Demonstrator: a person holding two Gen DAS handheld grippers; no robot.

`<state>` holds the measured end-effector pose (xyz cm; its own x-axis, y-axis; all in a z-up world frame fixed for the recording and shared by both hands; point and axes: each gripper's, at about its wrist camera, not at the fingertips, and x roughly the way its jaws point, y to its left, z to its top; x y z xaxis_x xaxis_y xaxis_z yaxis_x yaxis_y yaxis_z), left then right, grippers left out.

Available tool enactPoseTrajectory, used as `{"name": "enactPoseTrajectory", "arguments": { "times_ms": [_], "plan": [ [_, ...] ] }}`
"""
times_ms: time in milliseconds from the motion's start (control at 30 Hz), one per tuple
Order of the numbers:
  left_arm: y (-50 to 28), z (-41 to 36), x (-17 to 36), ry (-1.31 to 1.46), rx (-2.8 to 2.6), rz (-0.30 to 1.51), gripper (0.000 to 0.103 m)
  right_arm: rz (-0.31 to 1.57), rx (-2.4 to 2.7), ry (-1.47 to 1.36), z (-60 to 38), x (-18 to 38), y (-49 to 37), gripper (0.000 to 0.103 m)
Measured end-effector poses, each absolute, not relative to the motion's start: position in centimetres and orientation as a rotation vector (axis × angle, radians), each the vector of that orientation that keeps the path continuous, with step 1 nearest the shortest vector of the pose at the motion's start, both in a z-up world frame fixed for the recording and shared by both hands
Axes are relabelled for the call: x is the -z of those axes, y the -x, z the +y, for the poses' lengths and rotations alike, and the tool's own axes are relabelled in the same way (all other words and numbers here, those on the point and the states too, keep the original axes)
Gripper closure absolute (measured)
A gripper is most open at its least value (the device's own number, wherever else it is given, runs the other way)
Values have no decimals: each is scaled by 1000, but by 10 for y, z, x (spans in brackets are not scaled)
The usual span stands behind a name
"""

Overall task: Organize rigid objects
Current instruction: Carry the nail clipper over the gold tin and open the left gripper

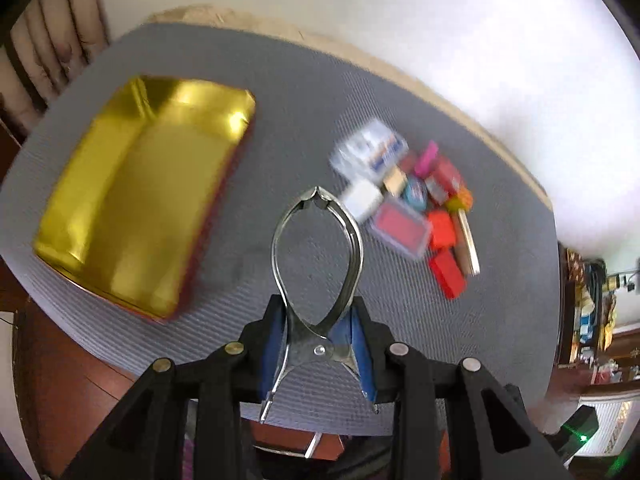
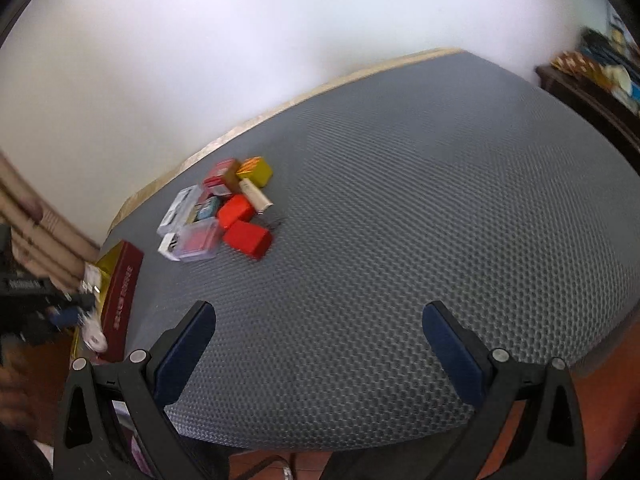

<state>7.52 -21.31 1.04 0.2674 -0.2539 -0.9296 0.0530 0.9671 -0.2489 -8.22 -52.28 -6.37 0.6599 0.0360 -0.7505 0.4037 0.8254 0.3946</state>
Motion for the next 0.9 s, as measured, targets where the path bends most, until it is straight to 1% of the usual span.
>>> {"name": "enactPoseTrajectory", "arguments": {
  "times_ms": [167, 267, 433, 567, 767, 900],
  "plan": [
    [-112, -183, -18, 156, 144, 1242, 70, 839, 222, -530, -522, 60, 80, 0],
    [-144, -159, -9, 124, 125, 1245, 70, 863, 231, -540, -524, 69, 78, 0],
    [-194, -141, 24, 10, 116, 1255, 70, 883, 239, -509, -523, 73, 77, 0],
    [-223, -134, 49, -28, 147, 1284, 70, 897, 234, -468, -520, 72, 67, 0],
    [-252, -137, 85, -130, 146, 1309, 70, 931, 263, -445, -521, 78, 53, 0],
    [-263, -131, 101, -141, 130, 1326, 70, 948, 261, -427, -515, 83, 47, 0]
  ]
}}
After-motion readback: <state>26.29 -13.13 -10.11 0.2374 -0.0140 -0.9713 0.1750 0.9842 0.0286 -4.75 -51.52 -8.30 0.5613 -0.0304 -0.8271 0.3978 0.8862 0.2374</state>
